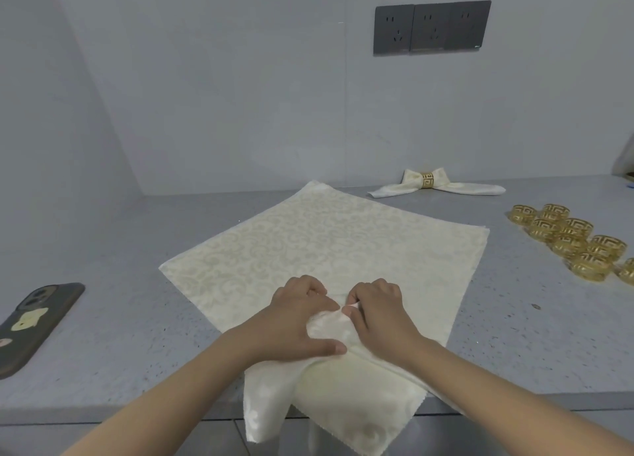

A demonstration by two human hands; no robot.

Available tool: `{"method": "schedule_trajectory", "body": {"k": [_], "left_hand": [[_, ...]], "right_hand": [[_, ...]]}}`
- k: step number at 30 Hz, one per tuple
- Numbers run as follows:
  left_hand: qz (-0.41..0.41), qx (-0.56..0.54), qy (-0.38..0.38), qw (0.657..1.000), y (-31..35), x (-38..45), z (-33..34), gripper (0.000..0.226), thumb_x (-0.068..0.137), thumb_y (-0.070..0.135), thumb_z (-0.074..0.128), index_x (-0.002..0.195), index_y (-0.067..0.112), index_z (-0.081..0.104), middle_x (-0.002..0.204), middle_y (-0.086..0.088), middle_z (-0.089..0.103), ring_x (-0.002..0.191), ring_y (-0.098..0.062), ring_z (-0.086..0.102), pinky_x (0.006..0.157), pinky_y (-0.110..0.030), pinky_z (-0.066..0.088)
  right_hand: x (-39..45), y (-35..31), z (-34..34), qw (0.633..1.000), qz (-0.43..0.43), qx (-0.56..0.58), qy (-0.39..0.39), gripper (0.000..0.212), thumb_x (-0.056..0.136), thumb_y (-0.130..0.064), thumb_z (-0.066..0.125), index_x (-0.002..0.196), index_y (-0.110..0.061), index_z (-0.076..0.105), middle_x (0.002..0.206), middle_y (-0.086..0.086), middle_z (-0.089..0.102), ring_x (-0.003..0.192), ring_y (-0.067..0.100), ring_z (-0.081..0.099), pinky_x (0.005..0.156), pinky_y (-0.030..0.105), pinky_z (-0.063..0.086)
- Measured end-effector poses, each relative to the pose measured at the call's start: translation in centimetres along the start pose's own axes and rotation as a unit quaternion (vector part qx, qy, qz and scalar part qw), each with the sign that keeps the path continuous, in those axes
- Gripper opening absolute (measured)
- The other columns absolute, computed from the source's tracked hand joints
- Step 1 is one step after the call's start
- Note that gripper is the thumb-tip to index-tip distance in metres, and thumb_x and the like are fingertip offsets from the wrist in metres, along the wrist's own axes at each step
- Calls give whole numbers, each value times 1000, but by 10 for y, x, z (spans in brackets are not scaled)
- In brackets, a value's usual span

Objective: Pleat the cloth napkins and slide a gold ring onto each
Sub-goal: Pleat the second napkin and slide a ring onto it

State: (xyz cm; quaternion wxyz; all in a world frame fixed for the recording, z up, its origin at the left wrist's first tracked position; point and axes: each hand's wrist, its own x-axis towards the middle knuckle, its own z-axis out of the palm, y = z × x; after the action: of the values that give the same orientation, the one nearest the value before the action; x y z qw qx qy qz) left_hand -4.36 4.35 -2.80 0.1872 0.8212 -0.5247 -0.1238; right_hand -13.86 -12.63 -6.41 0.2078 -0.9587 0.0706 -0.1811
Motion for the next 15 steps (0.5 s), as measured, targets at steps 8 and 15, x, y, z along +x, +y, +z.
{"method": "schedule_trajectory", "body": {"k": [8, 15], "left_hand": [[-6, 6, -54, 998, -6, -10, -6, 68, 79, 41, 69, 137, 50, 34, 109, 25, 29, 104, 7, 35, 94, -23, 42], [-62, -25, -25, 997, -18, -30, -11, 63, 72, 48, 76, 123, 49, 39, 106, 22, 42, 97, 4, 47, 85, -15, 41]], "right_hand": [[1, 3, 1, 1000, -5, -4, -3, 10, 97, -30, 45, 91, -23, 48, 80, -18, 41, 94, 14, 38, 91, 27, 23], [0, 4, 2, 1000, -6, -11, 0, 10, 97, -29, 46, 88, -25, 43, 73, -23, 35, 91, 13, 37, 91, 28, 23]]}}
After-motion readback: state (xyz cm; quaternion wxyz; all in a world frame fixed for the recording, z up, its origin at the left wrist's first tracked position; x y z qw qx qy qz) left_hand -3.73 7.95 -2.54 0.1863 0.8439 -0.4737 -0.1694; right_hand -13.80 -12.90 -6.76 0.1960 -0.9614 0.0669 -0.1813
